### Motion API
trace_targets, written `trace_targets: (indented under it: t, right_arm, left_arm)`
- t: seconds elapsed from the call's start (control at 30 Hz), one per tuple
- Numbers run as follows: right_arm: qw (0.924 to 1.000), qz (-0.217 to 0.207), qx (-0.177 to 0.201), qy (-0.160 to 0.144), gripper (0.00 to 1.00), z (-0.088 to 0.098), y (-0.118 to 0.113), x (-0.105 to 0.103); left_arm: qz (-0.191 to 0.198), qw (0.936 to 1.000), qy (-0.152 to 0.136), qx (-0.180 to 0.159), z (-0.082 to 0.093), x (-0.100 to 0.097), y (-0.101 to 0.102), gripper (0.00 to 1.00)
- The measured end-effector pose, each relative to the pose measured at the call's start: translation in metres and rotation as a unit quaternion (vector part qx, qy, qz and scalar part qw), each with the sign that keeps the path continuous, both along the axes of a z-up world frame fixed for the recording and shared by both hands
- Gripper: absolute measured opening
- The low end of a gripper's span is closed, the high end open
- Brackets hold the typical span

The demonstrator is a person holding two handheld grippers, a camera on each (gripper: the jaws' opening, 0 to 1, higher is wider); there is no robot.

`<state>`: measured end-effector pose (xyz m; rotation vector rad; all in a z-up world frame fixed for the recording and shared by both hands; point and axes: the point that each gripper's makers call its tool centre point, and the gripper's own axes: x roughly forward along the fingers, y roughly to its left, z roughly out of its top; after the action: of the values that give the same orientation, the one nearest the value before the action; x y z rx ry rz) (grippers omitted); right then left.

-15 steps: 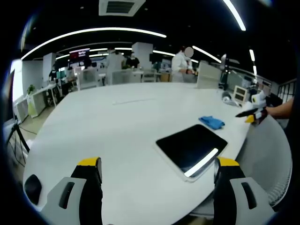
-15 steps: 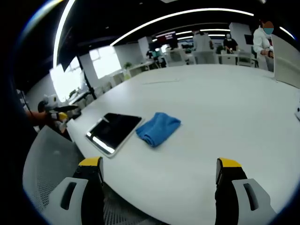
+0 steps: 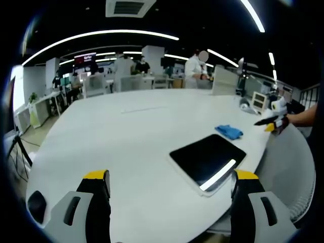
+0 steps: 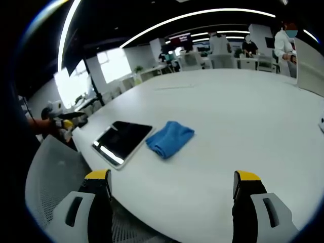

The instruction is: Wipe the mirror surface with the cleaning cloth until all visible marks leave the cleaned area.

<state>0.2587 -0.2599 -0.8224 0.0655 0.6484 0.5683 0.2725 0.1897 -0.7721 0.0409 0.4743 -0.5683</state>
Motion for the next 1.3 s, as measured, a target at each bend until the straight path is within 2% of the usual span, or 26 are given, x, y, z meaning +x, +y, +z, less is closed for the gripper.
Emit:
trace_targets:
  t: [1.0, 1.3]
  right_arm:
    - [0.9999, 0.008, 0.000, 0.011, 1.00, 0.0018, 0.0039, 0.0040]
    - [0.9999, 0.005, -0.004, 0.010, 1.00, 0.0032, 0.0046, 0.0032]
  left_arm:
    - [-0.006, 1.0000, 0.001, -0.004, -0.0016, 0.0056, -0.0042, 1.00]
    - [-0.007, 0.9999, 0.003, -0.006, -0.0044, 0.0019, -0.0040, 1.00]
